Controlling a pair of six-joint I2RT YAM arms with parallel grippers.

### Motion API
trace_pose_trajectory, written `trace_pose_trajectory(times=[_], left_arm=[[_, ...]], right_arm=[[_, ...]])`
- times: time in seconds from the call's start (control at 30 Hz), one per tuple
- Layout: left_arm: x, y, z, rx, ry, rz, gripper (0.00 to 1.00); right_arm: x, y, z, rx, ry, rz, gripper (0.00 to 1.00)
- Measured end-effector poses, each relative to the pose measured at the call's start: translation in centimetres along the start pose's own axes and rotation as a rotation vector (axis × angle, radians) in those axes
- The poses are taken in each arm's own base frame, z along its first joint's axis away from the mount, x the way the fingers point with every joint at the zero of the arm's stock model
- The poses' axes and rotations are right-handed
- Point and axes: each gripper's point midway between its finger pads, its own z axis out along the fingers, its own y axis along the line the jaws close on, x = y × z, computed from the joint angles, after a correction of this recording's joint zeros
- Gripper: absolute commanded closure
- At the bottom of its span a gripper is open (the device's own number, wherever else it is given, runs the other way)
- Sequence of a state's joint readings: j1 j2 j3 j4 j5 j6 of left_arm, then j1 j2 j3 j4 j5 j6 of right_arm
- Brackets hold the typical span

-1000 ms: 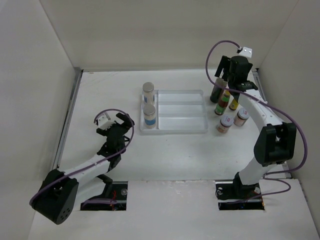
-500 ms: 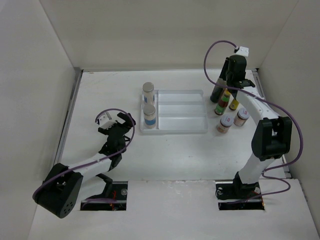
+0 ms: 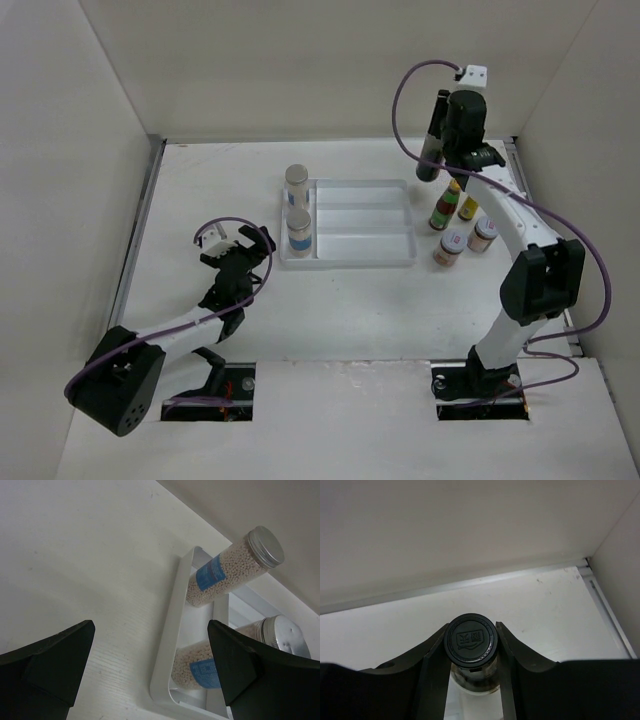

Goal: Organize the condiment bottles

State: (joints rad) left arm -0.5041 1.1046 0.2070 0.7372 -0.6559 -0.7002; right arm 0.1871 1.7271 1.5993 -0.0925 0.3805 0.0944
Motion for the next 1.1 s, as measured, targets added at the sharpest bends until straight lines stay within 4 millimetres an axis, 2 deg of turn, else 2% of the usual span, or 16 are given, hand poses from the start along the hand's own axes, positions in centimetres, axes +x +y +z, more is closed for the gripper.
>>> trace_pose_trajectory(times=[0.1, 0.23, 0.37, 0.47, 0.6, 0.77, 1.1], left_arm=[[-0.1, -0.1, 0.0, 0.004, -0.002, -0.003, 0.00], [-0.1, -0.1, 0.0, 0.004, -0.001, -0.005, 0.00], [-0.1, -0.1, 0.0, 0.005, 0.000, -0.006, 0.00], [-0.1, -0.1, 0.0, 0.005, 0.000, -0.006, 0.00], [0.0, -0.2, 0.0, 0.008, 0.004, -0.006, 0.00], [0.2, -0.2, 0.0, 0.012, 0.009, -0.004, 0.00], [0.6, -0.2, 0.0, 0.013, 0.023, 0.001, 0.00]], right_arm=[[-2.1, 3.4, -1.9, -0.071, -0.059, 0.000, 0.76], [-2.7, 9.1, -4.5, -0.193, -0.093, 0.001, 0.76], [-1.6, 14.9, -6.2, -0.313, -0.078, -0.016, 0.76], [-0.8, 19.0, -6.2, -0.382, -0.070, -0.024, 0.76], [1.4, 22.9, -5.8, -0.438, -0.043, -0.042, 0.76], [4.5, 25.0, -5.5, -0.467, 0.003, -0.075, 0.75], [4.1, 25.8, -4.8, -0.472, -0.022, -0.054, 0.75]])
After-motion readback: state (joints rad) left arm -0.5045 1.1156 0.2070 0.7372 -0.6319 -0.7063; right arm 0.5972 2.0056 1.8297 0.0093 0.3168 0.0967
